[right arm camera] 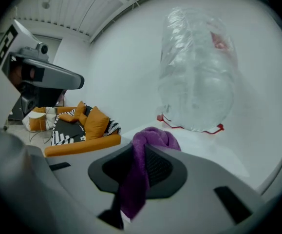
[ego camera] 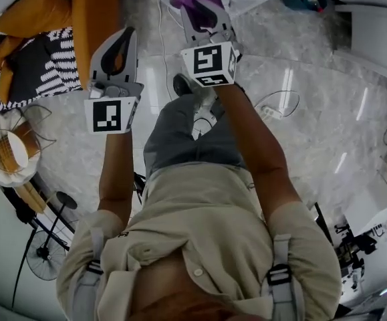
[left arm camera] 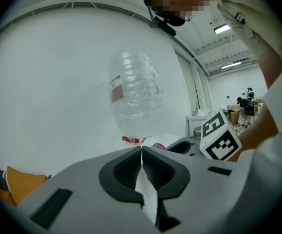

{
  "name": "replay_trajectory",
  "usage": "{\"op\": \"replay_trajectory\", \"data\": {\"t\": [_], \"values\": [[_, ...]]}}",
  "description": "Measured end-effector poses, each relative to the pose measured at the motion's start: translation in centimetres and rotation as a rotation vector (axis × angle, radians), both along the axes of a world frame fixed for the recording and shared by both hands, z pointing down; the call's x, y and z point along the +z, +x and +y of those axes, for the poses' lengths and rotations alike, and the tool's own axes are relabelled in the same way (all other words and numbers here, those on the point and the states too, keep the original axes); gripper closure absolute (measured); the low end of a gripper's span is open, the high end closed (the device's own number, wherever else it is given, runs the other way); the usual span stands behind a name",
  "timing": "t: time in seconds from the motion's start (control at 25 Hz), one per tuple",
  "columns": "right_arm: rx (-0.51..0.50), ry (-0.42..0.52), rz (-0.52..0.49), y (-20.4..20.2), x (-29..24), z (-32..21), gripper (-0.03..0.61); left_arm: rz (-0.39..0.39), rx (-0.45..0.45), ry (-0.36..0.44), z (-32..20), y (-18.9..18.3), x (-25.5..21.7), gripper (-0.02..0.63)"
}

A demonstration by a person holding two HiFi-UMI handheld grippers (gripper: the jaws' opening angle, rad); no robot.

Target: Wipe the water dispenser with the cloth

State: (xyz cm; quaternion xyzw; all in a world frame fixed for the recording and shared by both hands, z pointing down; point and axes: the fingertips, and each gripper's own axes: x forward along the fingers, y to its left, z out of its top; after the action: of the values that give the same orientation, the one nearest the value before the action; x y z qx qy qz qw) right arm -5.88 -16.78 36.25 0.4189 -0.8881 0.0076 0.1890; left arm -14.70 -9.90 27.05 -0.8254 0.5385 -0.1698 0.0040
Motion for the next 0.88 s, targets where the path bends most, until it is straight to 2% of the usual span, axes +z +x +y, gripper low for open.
{"op": "replay_trajectory", "data": {"t": [0.12,0.24,0.36,0.48,0.6,0.68,0.76,0.88], "values": [[-0.041,0.034,0.043,-1.7,1.8,-0.2,0.497,-0.004,-0.007,-0.012,-0.3,0.1,2.1,0.592],[-0.038,0.056,0.060,-0.5,2.8,-0.9,0.497,0.049,-0.040,-0.001,-0.9,0.5,3.0,0.592],[0.041,0.075,0.070,4.2,3.4,-2.3,0.497,0.090,-0.060,0.004,-1.5,1.3,3.6,0.592],[0.147,0.091,0.074,10.1,4.1,-3.4,0.497,0.091,-0.050,0.002,-1.6,2.5,4.5,0.592],[0.286,0.054,0.059,15.9,5.3,-4.4,0.497,0.098,-0.032,-0.005,-1.8,4.0,5.3,0.592],[0.359,0.019,0.037,18.3,6.0,-4.6,0.497,0.102,-0.019,-0.012,-1.8,4.9,5.6,0.592],[0.381,0.006,0.020,18.8,6.2,-4.7,0.497,0.101,-0.005,-0.017,-1.7,5.6,5.8,0.592],[0.344,0.017,0.003,16.7,5.5,-4.5,0.497,0.097,0.003,-0.021,-1.6,5.8,6.0,0.592]]}}
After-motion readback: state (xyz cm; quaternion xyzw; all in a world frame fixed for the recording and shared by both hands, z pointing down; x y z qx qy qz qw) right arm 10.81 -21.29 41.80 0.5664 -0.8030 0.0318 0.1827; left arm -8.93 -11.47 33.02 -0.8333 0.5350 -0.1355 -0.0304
